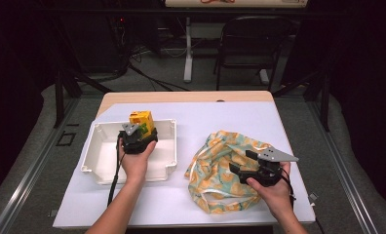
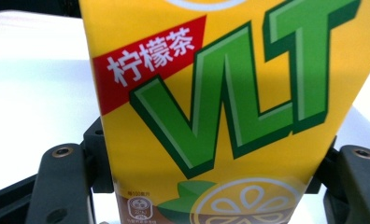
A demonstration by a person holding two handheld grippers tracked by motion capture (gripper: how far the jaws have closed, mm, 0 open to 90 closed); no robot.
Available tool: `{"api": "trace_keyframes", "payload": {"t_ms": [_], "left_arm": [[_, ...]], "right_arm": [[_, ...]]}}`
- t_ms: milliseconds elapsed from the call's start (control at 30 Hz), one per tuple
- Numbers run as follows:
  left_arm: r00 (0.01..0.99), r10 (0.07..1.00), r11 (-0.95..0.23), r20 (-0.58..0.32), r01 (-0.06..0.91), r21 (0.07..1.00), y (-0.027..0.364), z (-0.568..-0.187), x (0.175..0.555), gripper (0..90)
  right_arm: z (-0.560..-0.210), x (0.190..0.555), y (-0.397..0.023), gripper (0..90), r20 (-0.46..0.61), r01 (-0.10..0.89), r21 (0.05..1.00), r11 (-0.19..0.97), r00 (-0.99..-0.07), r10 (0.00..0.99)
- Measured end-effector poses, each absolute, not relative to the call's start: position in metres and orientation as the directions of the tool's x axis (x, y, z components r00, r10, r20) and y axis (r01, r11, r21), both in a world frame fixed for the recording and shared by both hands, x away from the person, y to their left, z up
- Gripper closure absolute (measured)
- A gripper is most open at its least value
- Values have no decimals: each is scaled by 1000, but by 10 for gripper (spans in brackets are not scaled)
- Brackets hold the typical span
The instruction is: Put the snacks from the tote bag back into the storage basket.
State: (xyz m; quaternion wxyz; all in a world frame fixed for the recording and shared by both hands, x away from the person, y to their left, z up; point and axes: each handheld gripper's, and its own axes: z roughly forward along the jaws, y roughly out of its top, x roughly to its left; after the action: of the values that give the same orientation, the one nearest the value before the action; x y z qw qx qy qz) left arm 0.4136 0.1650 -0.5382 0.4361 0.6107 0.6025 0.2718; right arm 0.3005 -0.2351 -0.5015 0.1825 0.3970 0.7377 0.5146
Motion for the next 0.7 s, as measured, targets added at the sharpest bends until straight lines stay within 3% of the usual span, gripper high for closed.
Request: {"api": "trace_keyframes", "payload": {"t_ms": [700], "left_arm": [[76,991,42,-113,614,788,162,-563,432,292]], "right_arm": [[-506,300,-260,170,170,402,912,87,-562,809]]}}
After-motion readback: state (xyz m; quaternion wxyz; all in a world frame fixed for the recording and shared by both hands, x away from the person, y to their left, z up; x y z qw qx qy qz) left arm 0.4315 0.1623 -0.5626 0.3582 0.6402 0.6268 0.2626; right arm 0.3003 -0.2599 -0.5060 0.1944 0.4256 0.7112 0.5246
